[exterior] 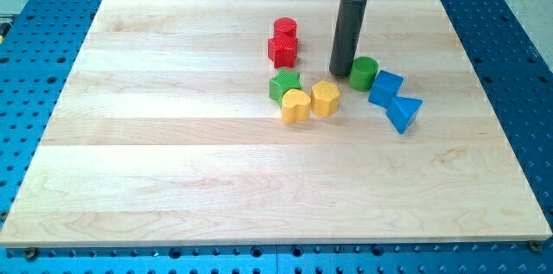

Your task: Move the red circle left to the green circle

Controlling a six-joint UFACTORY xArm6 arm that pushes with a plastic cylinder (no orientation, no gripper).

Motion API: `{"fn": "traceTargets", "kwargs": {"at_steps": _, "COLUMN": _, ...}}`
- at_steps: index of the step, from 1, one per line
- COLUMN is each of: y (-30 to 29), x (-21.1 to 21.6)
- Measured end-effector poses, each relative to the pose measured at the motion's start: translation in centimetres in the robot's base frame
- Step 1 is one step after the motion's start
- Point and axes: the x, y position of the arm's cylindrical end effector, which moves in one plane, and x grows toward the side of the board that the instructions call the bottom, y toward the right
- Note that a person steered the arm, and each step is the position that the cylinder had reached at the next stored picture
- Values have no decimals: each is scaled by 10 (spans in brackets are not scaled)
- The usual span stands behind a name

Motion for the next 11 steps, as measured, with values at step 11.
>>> {"fn": "traceTargets", "kwargs": {"at_steps": 11, "y": -46, "x": -82}}
